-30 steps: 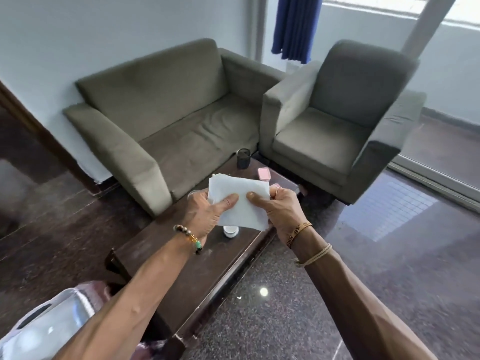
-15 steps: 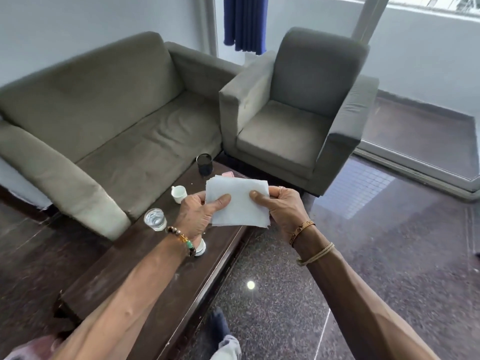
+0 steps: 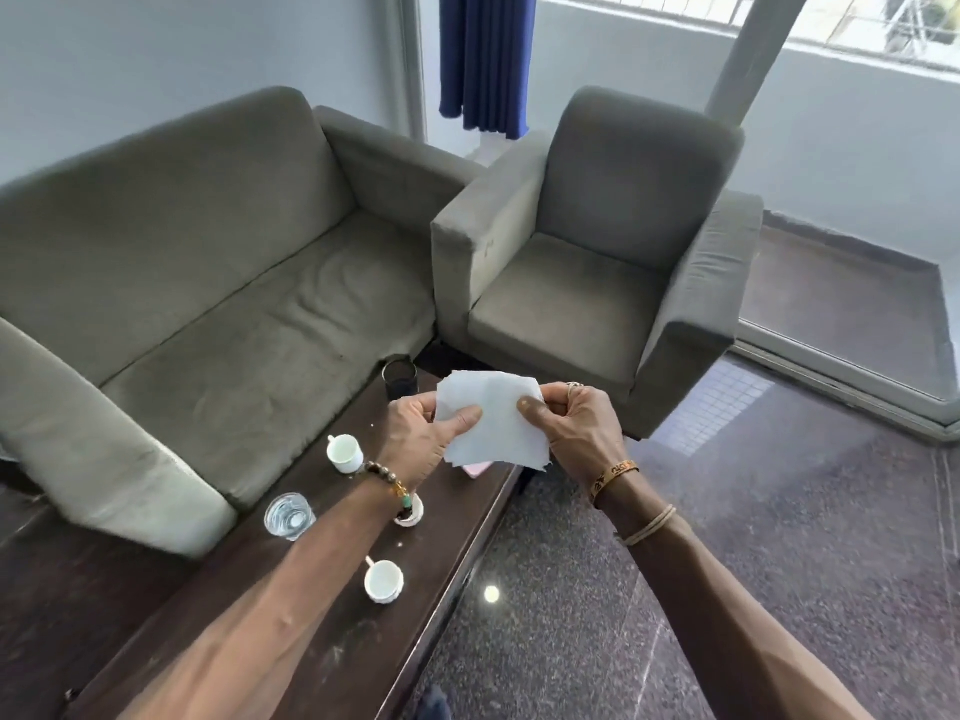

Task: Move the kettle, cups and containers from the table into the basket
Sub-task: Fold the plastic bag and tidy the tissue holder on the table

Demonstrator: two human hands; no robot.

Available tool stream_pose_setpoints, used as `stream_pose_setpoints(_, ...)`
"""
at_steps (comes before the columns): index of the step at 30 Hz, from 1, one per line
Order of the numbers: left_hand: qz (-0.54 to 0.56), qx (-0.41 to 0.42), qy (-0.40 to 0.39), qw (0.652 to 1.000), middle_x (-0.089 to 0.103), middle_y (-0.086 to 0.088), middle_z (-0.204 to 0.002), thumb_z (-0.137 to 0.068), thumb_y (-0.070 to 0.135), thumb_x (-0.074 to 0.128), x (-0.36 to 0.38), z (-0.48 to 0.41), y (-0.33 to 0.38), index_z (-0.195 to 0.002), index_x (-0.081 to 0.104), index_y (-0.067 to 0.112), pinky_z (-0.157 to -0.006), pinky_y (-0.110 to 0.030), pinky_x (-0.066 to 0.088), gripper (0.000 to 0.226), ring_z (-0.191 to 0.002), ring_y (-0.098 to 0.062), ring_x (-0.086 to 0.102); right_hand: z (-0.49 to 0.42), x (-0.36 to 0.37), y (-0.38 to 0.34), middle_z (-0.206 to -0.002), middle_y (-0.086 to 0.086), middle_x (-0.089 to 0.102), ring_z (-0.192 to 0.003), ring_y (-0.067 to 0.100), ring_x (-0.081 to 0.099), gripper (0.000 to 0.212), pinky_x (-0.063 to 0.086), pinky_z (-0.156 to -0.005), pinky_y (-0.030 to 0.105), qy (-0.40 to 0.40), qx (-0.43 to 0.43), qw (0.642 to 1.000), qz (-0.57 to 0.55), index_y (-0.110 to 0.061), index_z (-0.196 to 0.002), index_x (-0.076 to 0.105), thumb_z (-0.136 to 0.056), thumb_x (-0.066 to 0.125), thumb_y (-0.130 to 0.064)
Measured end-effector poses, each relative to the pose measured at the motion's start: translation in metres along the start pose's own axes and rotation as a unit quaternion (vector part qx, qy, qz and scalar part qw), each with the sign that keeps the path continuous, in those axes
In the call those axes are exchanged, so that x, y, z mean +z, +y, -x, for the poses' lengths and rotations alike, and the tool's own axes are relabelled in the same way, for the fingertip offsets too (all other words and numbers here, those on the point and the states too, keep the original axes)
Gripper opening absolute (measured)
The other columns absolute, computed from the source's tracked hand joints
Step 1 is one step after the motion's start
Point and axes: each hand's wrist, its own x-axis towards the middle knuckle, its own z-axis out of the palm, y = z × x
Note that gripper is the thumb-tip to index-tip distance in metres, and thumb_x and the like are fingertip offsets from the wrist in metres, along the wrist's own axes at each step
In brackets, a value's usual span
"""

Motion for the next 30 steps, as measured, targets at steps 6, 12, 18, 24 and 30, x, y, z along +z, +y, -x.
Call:
stream_pose_setpoints(6,-0.095,0.035,0.089,0.991,0.076,-0.009,-0.078,-0.067,0.038,0.082,0.002,-0.045,-0.004,-0.078,0.076,0.014,-0.068,-0.054,0.058,0.027,-0.069,-0.025,0.066,-0.052,0.013,0.0,-0.071,0.0,0.071,-0.063,0.015,0.061,0.015,0.051,-0.062,0.03,0.015,-0.037,0.996,0.084,-0.018,-0.078,0.076,-0.086,0.071,-0.03)
stream_pose_setpoints(12,-0.086,0.059,0.177,0.979,0.067,-0.013,-0.065,-0.076,0.021,0.081,0.024,-0.075,0.005,-0.072,0.069,-0.001,-0.048,-0.03,0.048,0.025,-0.057,-0.017,0.052,-0.105,0.009,0.005,-0.049,-0.008,0.047,-0.049,0.011,0.041,0.035,0.037,-0.053,0.027,-0.056,-0.044,0.992,0.106,-0.016,-0.056,0.057,-0.085,0.07,-0.03)
stream_pose_setpoints(18,-0.173,0.108,0.278,0.939,0.05,0.002,-0.053,-0.076,0.014,0.079,0.056,-0.103,0.027,-0.061,0.059,-0.002,-0.042,-0.009,0.031,0.03,-0.042,0.001,0.04,-0.156,0.002,-0.01,-0.049,-0.008,0.048,-0.046,0.008,0.04,0.031,0.035,-0.049,0.025,-0.108,-0.099,0.981,0.127,-0.015,-0.057,0.061,-0.082,0.069,-0.031)
stream_pose_setpoints(24,-0.247,0.061,0.287,0.923,0.052,0.012,-0.047,-0.079,0.032,0.076,0.058,-0.121,0.03,-0.057,0.056,0.024,-0.043,-0.011,0.034,0.031,-0.042,0.002,0.047,-0.188,0.014,-0.013,-0.047,-0.007,0.049,-0.047,0.008,0.045,0.039,0.031,-0.049,0.022,-0.107,-0.121,0.974,0.156,-0.023,-0.049,0.051,-0.082,0.068,-0.033)
stream_pose_setpoints(30,-0.204,0.01,0.286,0.936,0.054,0.012,-0.052,-0.081,0.019,0.075,0.042,-0.129,0.011,-0.07,0.07,0.007,-0.041,-0.007,0.033,0.018,-0.04,0.011,0.047,-0.194,0.044,-0.003,-0.057,0.0,0.06,-0.058,0.016,0.056,0.029,0.04,-0.051,0.029,-0.144,-0.123,0.963,0.19,-0.01,-0.064,0.064,-0.082,0.065,-0.032)
